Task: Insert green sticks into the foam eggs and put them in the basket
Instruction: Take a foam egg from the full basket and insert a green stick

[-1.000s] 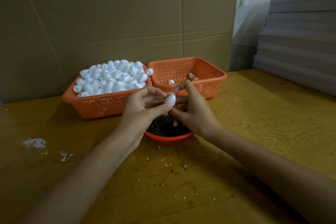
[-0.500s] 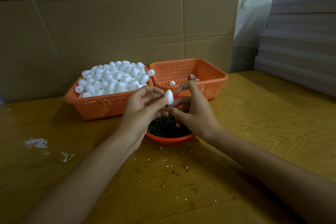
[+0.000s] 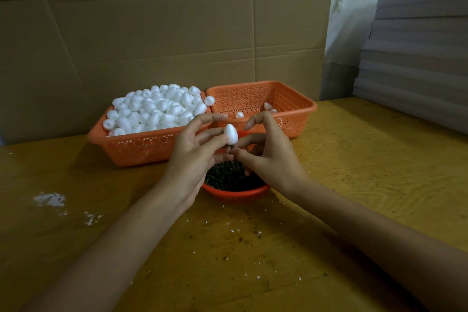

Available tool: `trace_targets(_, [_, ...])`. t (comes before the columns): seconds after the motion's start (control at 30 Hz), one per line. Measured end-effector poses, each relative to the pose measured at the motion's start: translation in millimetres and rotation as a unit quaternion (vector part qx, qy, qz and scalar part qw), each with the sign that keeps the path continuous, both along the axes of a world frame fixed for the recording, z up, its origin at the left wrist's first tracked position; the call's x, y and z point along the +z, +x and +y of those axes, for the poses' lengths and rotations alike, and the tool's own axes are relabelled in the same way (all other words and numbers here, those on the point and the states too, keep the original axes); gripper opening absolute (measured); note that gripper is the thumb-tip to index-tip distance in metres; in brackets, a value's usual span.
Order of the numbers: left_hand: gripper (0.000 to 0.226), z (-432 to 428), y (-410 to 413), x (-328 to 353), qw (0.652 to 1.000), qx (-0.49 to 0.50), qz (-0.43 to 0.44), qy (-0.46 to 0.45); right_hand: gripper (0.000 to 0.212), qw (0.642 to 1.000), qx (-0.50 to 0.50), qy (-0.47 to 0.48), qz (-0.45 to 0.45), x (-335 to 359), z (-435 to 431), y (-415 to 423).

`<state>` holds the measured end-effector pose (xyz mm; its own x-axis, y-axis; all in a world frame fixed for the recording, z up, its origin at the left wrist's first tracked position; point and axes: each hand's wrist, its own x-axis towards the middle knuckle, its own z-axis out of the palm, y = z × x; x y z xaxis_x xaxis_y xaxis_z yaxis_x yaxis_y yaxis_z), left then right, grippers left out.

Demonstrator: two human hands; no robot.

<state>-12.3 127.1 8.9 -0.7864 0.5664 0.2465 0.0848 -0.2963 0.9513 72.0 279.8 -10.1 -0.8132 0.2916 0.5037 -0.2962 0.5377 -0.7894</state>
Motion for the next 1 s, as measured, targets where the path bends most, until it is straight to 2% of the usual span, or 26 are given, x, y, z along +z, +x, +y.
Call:
trace_targets(0.5, [0.014, -0.7, 1.1, 2.5, 1.0, 0.004, -0.029, 0.006, 0.041, 1.0, -0.003, -0.015, 0.011, -0.1, 0.4, -1.4])
trace_targets(1.0, [0.018, -1.6, -2.5, -0.8, 1.0, -0.014, -0.012, 0.018, 0.043, 0.999, 0.003, -0.023, 0.042, -6.0, 5.8, -9.0])
